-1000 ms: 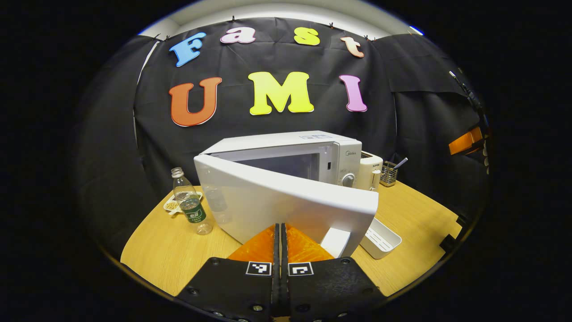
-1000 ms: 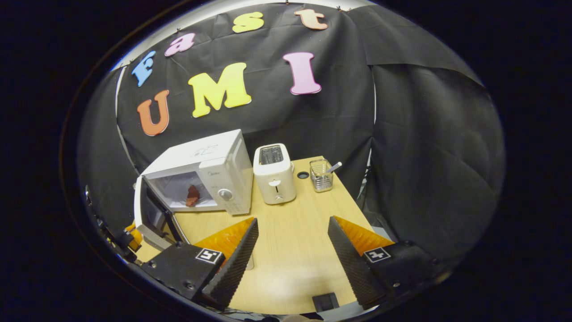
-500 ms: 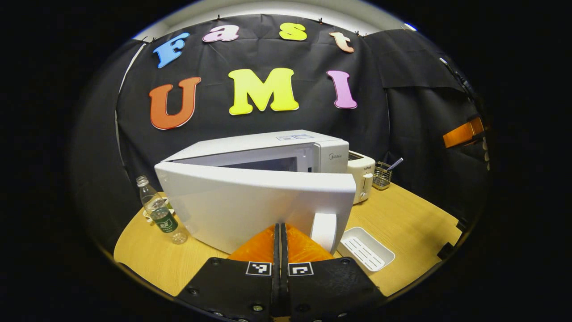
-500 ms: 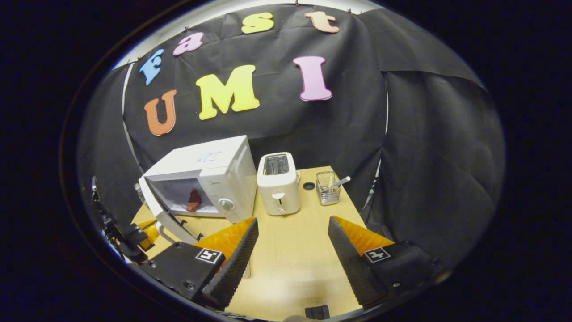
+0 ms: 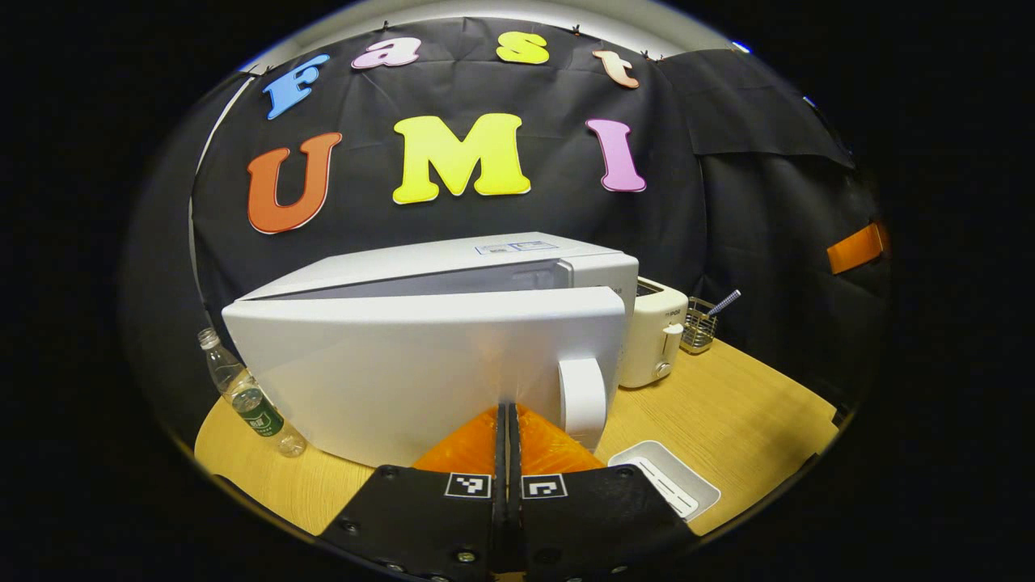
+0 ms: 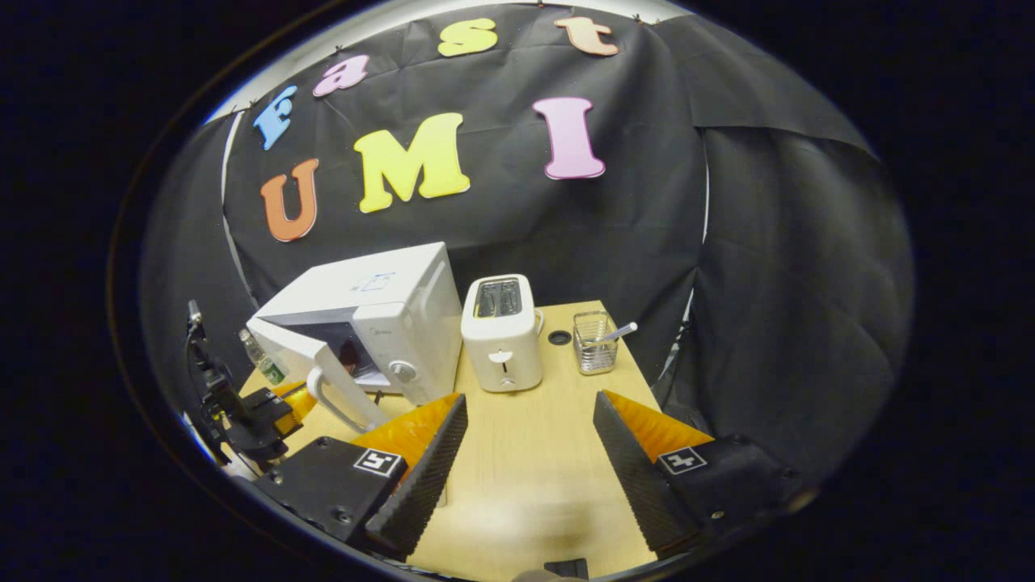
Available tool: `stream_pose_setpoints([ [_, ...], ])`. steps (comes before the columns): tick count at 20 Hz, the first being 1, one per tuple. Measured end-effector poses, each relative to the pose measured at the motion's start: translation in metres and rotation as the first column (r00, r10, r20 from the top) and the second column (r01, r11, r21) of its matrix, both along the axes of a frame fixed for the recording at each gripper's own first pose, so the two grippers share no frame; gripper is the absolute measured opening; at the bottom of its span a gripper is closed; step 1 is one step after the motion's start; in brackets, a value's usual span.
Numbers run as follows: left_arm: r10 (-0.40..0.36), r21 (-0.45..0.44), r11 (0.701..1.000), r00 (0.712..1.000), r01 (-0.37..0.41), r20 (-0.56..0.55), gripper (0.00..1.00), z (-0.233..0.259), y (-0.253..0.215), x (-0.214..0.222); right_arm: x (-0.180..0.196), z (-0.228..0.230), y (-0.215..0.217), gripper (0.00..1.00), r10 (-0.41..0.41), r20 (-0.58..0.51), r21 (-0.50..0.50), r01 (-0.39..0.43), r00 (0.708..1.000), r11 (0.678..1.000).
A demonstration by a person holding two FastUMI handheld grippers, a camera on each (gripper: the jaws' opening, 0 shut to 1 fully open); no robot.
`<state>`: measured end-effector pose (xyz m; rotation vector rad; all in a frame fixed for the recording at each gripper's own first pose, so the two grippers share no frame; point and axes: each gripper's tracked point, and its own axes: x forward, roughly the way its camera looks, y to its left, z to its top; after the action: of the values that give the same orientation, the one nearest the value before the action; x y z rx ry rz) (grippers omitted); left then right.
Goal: Open the microwave oven with the left hand, put the food in, and close the microwave oven.
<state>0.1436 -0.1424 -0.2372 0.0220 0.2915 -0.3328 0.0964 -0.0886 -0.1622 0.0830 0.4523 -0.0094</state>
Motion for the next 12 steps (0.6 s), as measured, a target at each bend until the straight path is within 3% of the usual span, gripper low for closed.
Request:
stream_pose_setpoints([
  [1,0.005,-0.004,1.0,1.0,-0.005,0.002,0.0,-0.001,-0.002,0.006,0.001,-0.002,-0.001,1.0,0.001,-0.005,-0.002,-0.001,1.0,1.0],
  [2,0.011,-0.008,1.0,1.0,-0.011,0.0,0.0,-0.001,-0.004,0.011,0.003,-0.002,-0.001,0.89,0.002,-0.007,-0.006,-0.002,1.0,1.0],
  [3,0.015,-0.015,1.0,1.0,-0.015,0.0,0.0,-0.001,-0.006,0.017,0.004,-0.002,-0.002,1.0,0.004,-0.007,-0.008,-0.004,1.0,1.0],
  [8,0.032,-0.015,0.999,0.999,-0.031,0.012,0.0,0.001,-0.013,0.042,0.012,0.001,0.005,1.0,0.029,-0.001,-0.012,-0.029,1.0,1.0],
  [9,0.037,-0.019,0.999,0.999,-0.037,0.013,0.0,0.002,-0.014,0.047,0.013,0.002,0.007,0.9,0.032,-0.004,-0.013,-0.032,0.999,0.999],
  [12,0.055,-0.035,0.998,0.998,-0.054,0.009,0.0,0.002,-0.014,0.056,0.014,0.0,0.005,0.9,0.033,-0.009,-0.015,-0.033,0.999,0.999],
])
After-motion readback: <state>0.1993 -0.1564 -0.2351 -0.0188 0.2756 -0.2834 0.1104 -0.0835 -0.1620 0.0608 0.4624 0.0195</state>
